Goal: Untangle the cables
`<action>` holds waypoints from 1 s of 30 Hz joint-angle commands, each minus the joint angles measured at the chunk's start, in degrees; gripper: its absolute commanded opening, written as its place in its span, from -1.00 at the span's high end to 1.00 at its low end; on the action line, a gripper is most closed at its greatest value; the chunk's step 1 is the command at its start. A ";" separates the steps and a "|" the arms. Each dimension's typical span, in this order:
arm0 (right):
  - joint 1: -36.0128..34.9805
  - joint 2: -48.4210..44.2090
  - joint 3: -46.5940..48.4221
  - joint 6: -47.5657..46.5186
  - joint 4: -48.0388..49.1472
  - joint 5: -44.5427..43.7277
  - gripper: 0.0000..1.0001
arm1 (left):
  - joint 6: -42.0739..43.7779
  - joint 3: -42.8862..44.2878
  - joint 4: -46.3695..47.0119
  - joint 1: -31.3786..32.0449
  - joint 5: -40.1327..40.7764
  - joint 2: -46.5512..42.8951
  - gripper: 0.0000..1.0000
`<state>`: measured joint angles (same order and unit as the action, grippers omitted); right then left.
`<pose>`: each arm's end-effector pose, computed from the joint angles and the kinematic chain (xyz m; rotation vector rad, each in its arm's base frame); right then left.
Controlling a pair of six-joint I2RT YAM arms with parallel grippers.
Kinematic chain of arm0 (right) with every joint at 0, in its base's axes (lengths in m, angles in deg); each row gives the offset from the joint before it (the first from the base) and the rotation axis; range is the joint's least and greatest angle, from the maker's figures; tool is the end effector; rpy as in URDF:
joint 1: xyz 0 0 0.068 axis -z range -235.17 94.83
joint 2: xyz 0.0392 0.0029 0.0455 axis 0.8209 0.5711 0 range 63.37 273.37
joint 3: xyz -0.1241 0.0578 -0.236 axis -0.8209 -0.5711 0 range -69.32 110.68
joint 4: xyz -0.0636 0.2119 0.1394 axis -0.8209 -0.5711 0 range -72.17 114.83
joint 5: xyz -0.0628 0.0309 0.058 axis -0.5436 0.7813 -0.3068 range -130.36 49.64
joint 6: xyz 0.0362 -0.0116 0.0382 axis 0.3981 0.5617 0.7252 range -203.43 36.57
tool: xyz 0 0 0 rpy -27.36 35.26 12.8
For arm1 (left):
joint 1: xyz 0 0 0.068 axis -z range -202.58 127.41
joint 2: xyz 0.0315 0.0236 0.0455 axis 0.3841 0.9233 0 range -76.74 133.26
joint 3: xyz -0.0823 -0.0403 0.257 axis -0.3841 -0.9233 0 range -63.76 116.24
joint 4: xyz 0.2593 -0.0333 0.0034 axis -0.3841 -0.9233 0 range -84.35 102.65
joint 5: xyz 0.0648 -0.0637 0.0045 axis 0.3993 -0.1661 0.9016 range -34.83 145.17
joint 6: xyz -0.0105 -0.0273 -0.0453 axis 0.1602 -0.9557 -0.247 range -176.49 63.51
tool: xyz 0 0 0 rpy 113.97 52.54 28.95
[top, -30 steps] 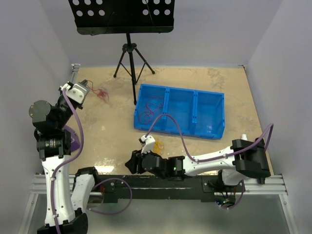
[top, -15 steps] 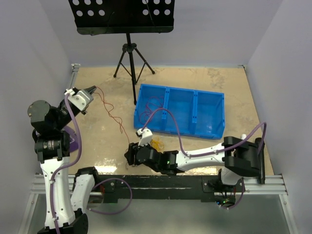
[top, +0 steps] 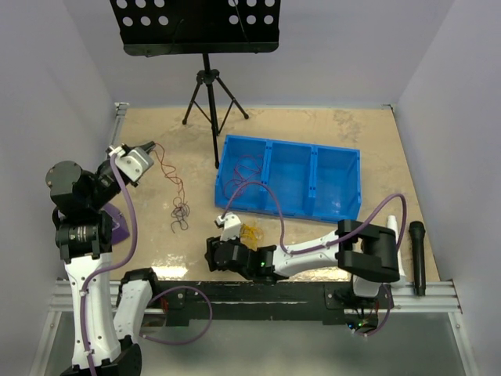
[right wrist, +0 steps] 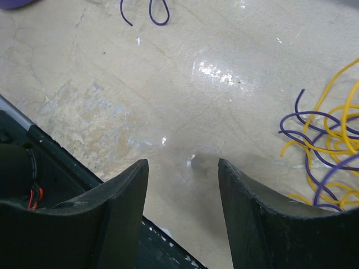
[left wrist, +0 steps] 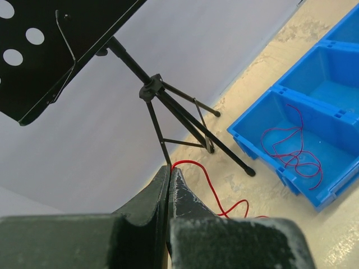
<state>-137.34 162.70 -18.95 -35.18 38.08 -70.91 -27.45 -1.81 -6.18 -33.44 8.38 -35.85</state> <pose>0.0663 0.3482 0.1675 -0.3429 2.1686 0.7632 0.1285 -0.0018 0.4342 0.8484 1.2908 -0.0733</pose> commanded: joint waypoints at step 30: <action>8.60 28.28 33.56 -13.53 5.37 -6.46 -0.33 | 7.26 -0.61 -4.99 -0.22 1.08 0.07 1.00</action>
<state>-130.02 190.46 10.62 -47.48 40.99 -76.70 -22.77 -2.29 -10.01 -33.44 9.56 -35.64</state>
